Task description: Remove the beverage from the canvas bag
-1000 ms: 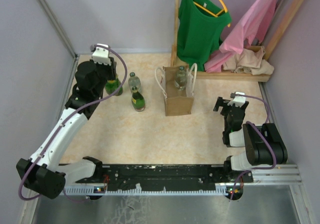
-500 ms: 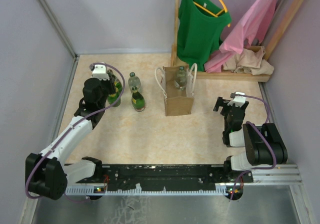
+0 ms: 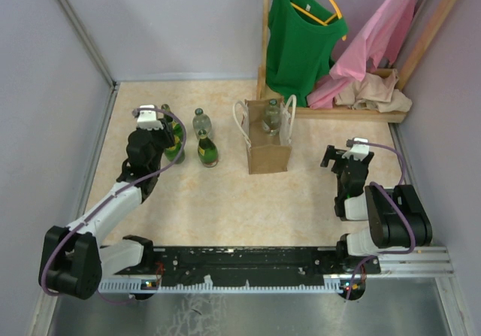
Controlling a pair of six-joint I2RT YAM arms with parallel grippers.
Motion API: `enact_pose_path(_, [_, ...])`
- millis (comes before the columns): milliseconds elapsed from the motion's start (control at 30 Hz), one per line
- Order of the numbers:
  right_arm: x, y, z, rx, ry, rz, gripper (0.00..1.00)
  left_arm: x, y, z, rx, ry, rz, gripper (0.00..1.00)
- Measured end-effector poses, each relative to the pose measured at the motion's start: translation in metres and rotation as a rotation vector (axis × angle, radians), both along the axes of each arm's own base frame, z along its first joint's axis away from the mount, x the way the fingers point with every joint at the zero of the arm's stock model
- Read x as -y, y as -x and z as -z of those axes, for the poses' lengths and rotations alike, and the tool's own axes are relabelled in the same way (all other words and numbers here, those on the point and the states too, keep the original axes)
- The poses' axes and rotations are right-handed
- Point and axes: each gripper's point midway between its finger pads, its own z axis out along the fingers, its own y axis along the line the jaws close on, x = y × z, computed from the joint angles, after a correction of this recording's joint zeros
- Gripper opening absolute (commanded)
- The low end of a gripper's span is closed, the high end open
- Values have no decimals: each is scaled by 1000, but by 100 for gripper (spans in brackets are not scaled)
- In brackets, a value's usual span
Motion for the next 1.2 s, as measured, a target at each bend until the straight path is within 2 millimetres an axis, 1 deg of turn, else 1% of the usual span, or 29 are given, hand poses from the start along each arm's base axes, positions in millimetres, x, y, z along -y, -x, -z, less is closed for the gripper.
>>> enact_pose_path(267, [0,0,0,0,0,0,99,2,-7,18,-41,-9,2,0])
enact_pose_path(300, [0,0,0,0,0,0,99,3,-7,21,-46,-11,2,2])
enact_pose_path(367, [0,0,0,0,0,0,99,3,-8,24,-54,-13,4,11])
enact_pose_path(433, [0,0,0,0,0,0,99,4,-8,26,-59,-14,7,34])
enact_pose_path(467, [0,0,0,0,0,0,99,4,-9,27,-61,-14,9,43])
enact_pose_path(567, [0,0,0,0,0,0,99,5,-9,27,-60,-13,15,53])
enact_pose_path(700, [0,0,0,0,0,0,99,7,-14,8,12,9,15,60])
enact_pose_path(900, [0,0,0,0,0,0,99,7,-17,-1,42,19,15,66])
enact_pose_path(967, [0,0,0,0,0,0,99,9,-19,-8,55,22,18,67])
enact_pose_path(1067, [0,0,0,0,0,0,99,14,-25,-33,103,35,38,68])
enact_pose_path(1100, [0,0,0,0,0,0,99,17,-27,-44,123,38,55,68])
enact_pose_path(1133, [0,0,0,0,0,0,99,22,-30,-58,147,41,76,68])
enact_pose_path(1200, [0,0,0,0,0,0,99,33,-36,-92,206,52,126,68])
